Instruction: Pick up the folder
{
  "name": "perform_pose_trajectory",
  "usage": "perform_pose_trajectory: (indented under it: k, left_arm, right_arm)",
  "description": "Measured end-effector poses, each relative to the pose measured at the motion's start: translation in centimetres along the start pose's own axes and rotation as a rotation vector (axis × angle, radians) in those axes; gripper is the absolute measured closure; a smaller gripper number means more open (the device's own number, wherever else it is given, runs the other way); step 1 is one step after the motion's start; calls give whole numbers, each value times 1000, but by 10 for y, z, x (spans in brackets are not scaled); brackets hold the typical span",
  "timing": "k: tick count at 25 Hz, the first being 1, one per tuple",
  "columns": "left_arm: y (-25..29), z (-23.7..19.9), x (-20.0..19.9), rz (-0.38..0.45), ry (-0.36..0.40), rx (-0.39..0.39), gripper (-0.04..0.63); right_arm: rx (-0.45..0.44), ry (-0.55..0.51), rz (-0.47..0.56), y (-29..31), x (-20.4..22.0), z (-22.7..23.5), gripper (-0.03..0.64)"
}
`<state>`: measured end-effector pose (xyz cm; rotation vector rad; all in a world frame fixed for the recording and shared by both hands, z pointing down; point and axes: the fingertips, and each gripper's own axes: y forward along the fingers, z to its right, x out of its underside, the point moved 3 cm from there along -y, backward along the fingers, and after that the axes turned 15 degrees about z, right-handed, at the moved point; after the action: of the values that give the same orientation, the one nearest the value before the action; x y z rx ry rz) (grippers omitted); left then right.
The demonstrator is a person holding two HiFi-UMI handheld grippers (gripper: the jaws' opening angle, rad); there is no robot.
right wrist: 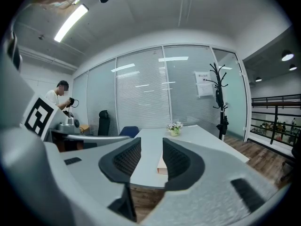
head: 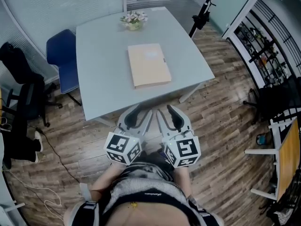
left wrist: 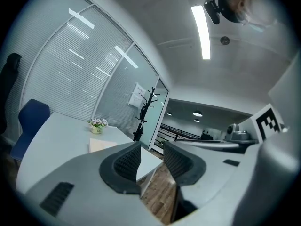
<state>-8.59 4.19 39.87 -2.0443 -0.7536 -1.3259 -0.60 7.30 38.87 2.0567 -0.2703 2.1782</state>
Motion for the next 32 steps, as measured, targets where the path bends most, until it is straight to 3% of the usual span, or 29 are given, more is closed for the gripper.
perform_pose_trajectory:
  k: [14, 32]
  left_arm:
    - [42, -37, 6, -16, -17, -37, 456]
    - [220, -97, 4, 18, -7, -117, 456]
  right_arm:
    - [-26, 43, -32, 50, 14, 25, 472]
    - [-141, 51, -27, 199, 2, 147, 472]
